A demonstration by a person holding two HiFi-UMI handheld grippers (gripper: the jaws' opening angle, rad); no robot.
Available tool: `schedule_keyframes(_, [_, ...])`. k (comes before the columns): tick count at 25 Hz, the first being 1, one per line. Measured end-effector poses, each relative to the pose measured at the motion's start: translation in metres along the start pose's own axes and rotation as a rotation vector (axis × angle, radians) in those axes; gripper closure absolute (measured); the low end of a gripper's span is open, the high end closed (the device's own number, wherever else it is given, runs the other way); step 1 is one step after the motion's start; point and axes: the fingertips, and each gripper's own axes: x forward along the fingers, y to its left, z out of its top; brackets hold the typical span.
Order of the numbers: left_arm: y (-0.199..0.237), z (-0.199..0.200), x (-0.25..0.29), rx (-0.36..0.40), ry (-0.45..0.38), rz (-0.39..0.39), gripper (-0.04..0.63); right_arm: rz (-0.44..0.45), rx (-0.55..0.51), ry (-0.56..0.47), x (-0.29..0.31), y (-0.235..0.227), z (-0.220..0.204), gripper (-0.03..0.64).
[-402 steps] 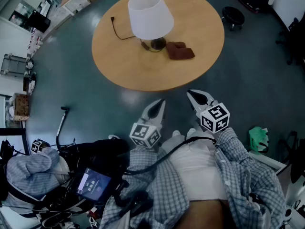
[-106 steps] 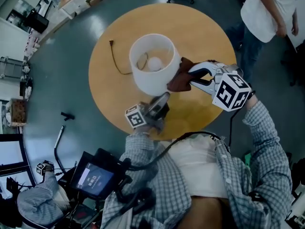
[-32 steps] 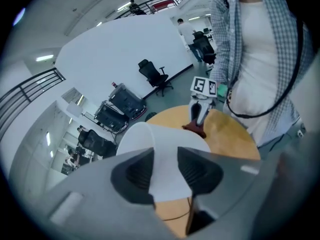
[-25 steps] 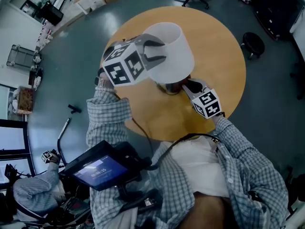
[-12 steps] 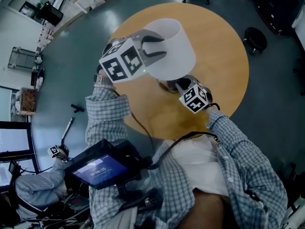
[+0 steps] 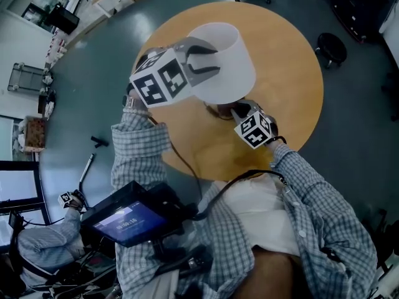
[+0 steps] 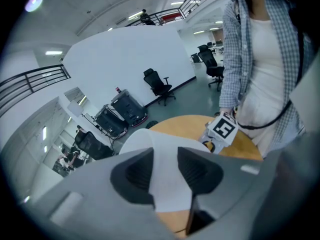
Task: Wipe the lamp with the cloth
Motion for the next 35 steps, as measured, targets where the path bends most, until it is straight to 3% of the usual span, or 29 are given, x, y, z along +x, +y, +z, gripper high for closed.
schedule_keyframes(4, [0.001, -0.002, 0.000, -0.007, 0.001, 0.007, 0.448, -0.081, -0.005, -0.090, -0.011, -0.032, 0.041, 0.543])
schedule_keyframes(7, [0.001, 0.000, 0.000, -0.008, -0.004, 0.008, 0.448, -0.082, 0.007, -0.096, -0.014, -0.034, 0.047, 0.543])
schedule_keyframes(14, [-0.011, 0.009, 0.003, 0.015, -0.003, -0.007, 0.451, 0.037, -0.010, 0.086, 0.009, 0.016, -0.012, 0.543])
schedule_keyframes(17, [-0.021, 0.015, 0.003, 0.026, 0.003, -0.007, 0.453, 0.068, -0.033, 0.112, 0.009, 0.027, -0.024, 0.543])
schedule_keyframes(26, [-0.050, 0.026, -0.002, 0.074, 0.029, 0.031, 0.456, 0.026, 0.046, 0.056, -0.061, -0.010, -0.018, 0.545])
schedule_keyframes(35, [-0.073, 0.037, -0.013, 0.115, 0.059, 0.074, 0.456, 0.039, 0.138, 0.244, -0.066, -0.002, -0.079, 0.543])
